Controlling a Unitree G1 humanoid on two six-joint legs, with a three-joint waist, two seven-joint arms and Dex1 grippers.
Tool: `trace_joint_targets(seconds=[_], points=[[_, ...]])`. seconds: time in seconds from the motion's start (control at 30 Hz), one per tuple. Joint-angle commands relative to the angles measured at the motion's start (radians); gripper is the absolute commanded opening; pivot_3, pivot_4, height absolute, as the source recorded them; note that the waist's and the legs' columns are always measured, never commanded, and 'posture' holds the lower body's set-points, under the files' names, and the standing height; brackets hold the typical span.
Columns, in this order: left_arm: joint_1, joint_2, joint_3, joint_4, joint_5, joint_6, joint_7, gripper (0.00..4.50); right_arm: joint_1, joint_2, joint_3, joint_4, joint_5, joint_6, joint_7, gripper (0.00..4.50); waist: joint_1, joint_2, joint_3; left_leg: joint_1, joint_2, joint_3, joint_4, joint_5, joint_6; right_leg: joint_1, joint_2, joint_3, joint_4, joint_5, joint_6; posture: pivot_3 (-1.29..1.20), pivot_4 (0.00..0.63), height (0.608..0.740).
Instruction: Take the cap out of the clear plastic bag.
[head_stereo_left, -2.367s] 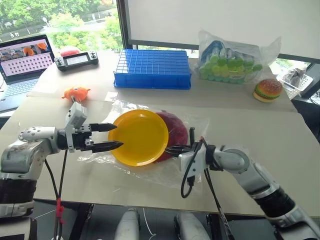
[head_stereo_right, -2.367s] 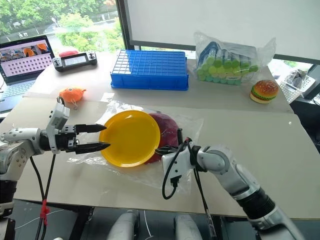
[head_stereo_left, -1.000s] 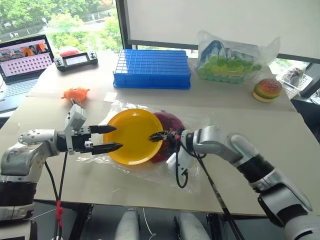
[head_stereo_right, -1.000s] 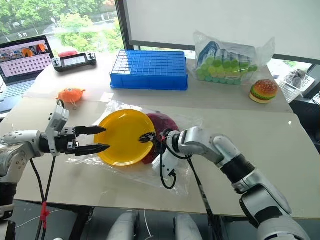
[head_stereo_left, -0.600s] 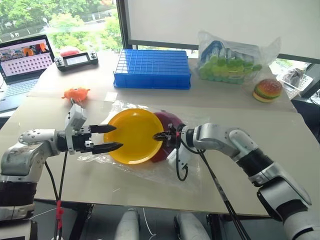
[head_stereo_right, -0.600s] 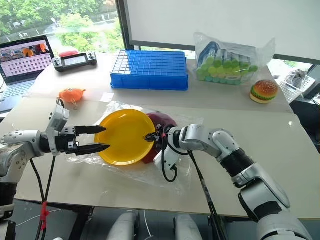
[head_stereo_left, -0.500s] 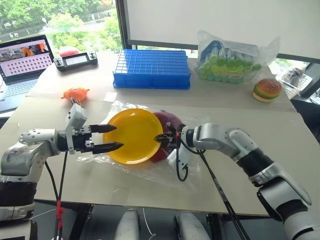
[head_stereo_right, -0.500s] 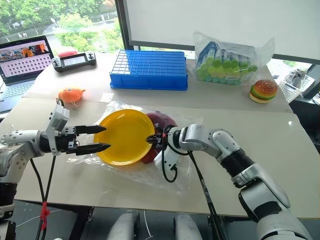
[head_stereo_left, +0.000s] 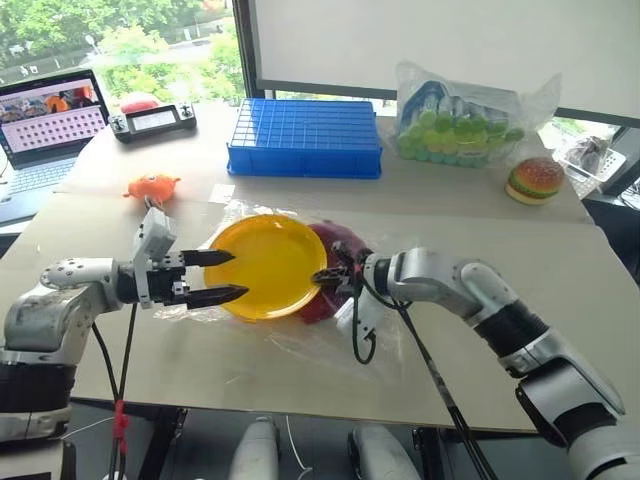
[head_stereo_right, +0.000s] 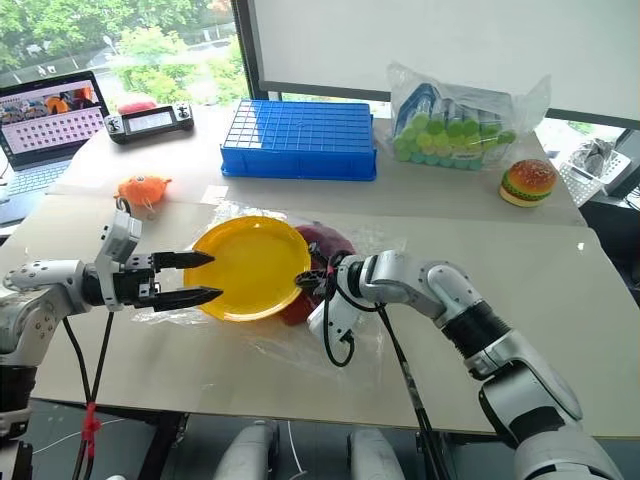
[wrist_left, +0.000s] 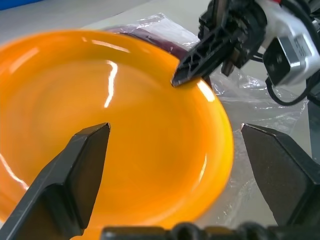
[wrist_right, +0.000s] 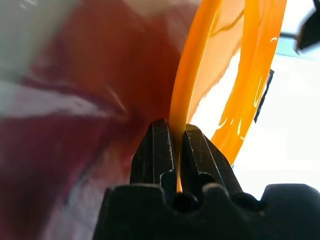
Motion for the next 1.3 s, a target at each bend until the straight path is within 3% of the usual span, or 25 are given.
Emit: trace_joint_targets(seconds=[0.03, 0.2, 0.37, 0.5, 0.7, 0.83, 1.13, 1.3], points=[[-0.023, 0.000, 0.001, -0.006, -0.007, -0.007, -0.006, 4.50, -0.045, -0.051, -0.137, -0.043, 0.160, 0.055, 0.028, 0.03, 0.004, 0.000, 0.000, 0.000, 0.000, 0.000, 0.000, 0.000, 0.000, 0.000, 0.000, -0.001, 0.000, 0.000, 0.000, 0.00, 0.150, 0.729], [-0.022, -0.008, -0.007, -0.011, -0.006, -0.006, -0.004, 4.50, -0.007, -0.148, -0.290, 0.062, 0.248, 0.211, 0.019, 0.03, 0.002, 0.001, 0.001, 0.000, 0.000, 0.000, 0.000, 0.000, 0.000, 0.000, 0.000, 0.000, 0.000, 0.000, 0.000, 0.00, 0.150, 0.729], [-0.020, -0.012, -0.009, -0.016, -0.008, -0.003, -0.003, 4.50, 0.033, -0.230, -0.423, 0.326, 0.279, 0.489, -0.049, 0.03, 0.015, 0.001, 0.001, 0.000, -0.001, 0.000, 0.000, 0.000, 0.000, 0.001, -0.001, -0.001, -0.001, 0.000, 0.000, 0.00, 0.150, 0.729], [-0.019, -0.016, -0.012, -0.017, -0.007, -0.003, -0.001, 4.50, 0.053, -0.327, -0.412, 0.558, 0.218, 0.624, -0.128, 0.03, 0.016, 0.005, 0.004, 0.000, -0.001, 0.001, -0.001, 0.000, 0.000, 0.000, -0.001, 0.001, -0.002, 0.000, 0.000, 0.00, 0.150, 0.729], [-0.023, -0.022, -0.022, -0.013, -0.004, -0.004, 0.000, 4.50, 0.093, -0.339, -0.385, 0.739, 0.224, 0.712, -0.175, 0.03, -0.011, 0.004, 0.004, 0.005, -0.001, 0.003, -0.001, 0.000, 0.000, 0.004, 0.000, 0.003, -0.001, 0.000, 0.000, 0.00, 0.150, 0.729], [-0.028, -0.021, -0.026, -0.011, -0.003, -0.004, 0.000, 4.50, 0.116, -0.318, -0.405, 0.720, 0.274, 0.740, -0.155, 1.38, -0.030, 0.002, 0.004, 0.018, -0.001, 0.003, -0.003, 0.000, 0.000, 0.018, 0.000, 0.003, -0.006, -0.001, 0.000, 0.00, 0.150, 0.729], [-0.025, -0.016, -0.025, -0.008, 0.000, -0.008, -0.004, 4.50, 0.154, -0.329, -0.405, 0.617, 0.297, 0.739, -0.160, 4.43, -0.039, 0.004, 0.005, 0.018, -0.001, 0.004, -0.005, 0.000, 0.000, 0.017, 0.000, 0.006, -0.006, -0.001, 0.001, 0.00, 0.150, 0.729], [-0.024, -0.014, -0.024, -0.008, 0.001, -0.009, -0.006, 4.50, 0.158, -0.322, -0.413, 0.565, 0.316, 0.720, -0.170, 4.43, -0.035, 0.005, 0.006, 0.018, -0.001, 0.004, -0.005, 0.000, 0.000, 0.017, 0.000, 0.006, -0.006, -0.001, 0.001, 0.00, 0.150, 0.729]])
